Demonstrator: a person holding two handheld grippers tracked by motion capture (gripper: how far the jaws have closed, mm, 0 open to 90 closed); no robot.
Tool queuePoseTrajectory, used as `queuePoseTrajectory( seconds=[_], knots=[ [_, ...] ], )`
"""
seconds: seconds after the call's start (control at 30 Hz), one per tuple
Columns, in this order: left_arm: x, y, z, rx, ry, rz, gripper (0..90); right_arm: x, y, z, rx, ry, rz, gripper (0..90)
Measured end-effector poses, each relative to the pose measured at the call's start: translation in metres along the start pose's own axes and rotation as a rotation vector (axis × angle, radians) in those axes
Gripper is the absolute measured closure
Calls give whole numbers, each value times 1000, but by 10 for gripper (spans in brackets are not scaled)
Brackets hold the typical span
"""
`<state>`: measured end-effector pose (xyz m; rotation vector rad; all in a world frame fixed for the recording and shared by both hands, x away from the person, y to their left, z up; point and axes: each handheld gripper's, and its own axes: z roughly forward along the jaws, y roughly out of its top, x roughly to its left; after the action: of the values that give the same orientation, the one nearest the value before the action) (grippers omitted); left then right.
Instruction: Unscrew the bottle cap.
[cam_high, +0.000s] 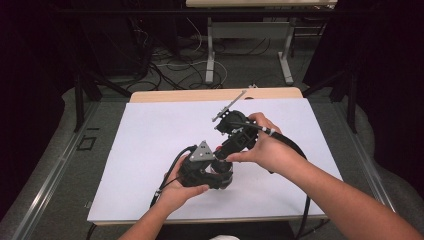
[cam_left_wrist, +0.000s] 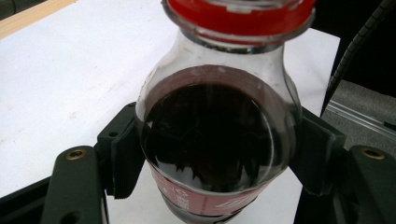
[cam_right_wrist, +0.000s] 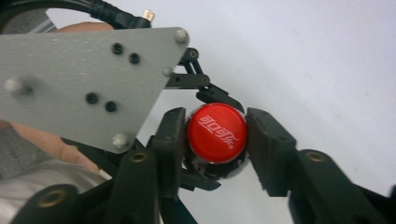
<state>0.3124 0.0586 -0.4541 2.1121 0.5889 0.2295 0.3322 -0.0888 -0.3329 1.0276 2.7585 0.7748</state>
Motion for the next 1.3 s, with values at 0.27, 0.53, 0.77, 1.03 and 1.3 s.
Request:
queuePoseTrajectory(
  seconds=[0.27,0.53,0.77,1.03,1.3],
  knots=[
    [-1,0,-1,25,-18,2,302,-6,3,0,32,61,-152,608],
    [-4,0,-3,15,-45,27,302,-19,8,-1,65,217,-443,610],
    [-8,1,-2,7,-49,26,302,-28,11,-1,58,314,-637,609],
    [-5,1,-1,7,-38,30,302,-23,8,-2,56,265,-599,514],
    [-3,2,-3,11,-37,6,302,-3,1,-9,20,130,-371,456]
  ],
)
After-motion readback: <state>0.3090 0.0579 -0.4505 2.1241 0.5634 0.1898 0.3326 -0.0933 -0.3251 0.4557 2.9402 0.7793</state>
